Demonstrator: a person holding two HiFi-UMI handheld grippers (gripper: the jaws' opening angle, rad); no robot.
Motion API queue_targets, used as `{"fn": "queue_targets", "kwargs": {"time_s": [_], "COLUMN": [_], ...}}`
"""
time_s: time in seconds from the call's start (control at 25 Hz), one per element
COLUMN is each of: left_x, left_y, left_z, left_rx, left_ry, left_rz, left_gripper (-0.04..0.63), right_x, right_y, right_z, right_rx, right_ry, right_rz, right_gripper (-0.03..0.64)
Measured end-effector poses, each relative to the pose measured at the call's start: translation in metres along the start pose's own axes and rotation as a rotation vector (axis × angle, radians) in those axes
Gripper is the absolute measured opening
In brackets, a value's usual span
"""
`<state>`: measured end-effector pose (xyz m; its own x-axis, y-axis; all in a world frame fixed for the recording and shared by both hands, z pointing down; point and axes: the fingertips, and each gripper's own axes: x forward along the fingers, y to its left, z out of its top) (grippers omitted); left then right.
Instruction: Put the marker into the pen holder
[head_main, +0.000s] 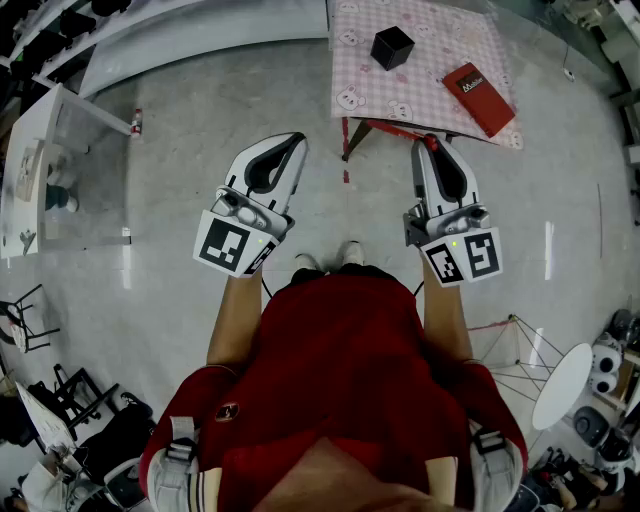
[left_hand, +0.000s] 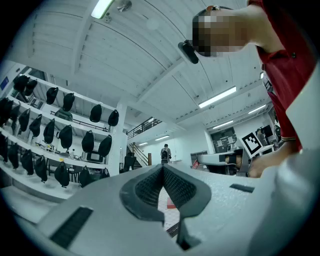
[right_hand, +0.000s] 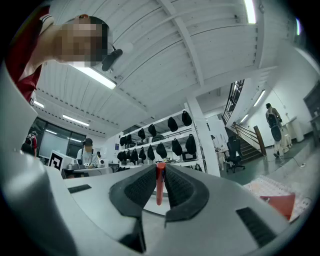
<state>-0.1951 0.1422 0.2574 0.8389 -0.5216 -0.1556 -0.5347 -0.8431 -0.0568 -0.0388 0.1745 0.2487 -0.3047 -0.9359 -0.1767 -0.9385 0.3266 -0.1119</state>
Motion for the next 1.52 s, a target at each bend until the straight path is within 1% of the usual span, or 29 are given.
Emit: {"fn": "queue_targets", "kwargs": {"time_s": [0.24, 0.44, 1.16, 1.52], "left_x": [0.027, 0.046, 0.132, 0.162], "left_y": [-0.010, -0.019, -0.057, -0.050], "left_z": [-0.001, -0.009, -0.016, -0.028], "left_rx": [0.010, 0.012, 0.025, 0.031], "left_ry": [0.012, 0.035, 0.071, 0.081], "left_rz": [-0.014, -0.020, 0.004, -0.003], "left_gripper": [0.006, 0.006, 0.006, 0.006], "right_x": [-0.004, -0.010, -0.039, -0.022], "right_y": [-0.028, -0.051, -0.157, -0.185], "right_z": [0.003, -0.002, 0.010, 0.003], "right_rx": [0.007, 0.050, 0.078, 0.052], "right_ry": [-0.009, -0.015, -0.059, -0.056], "right_rz": [-0.010, -0.004, -0.025, -0.030], "right_gripper": [0.049, 0.051, 0.051, 0.051]}}
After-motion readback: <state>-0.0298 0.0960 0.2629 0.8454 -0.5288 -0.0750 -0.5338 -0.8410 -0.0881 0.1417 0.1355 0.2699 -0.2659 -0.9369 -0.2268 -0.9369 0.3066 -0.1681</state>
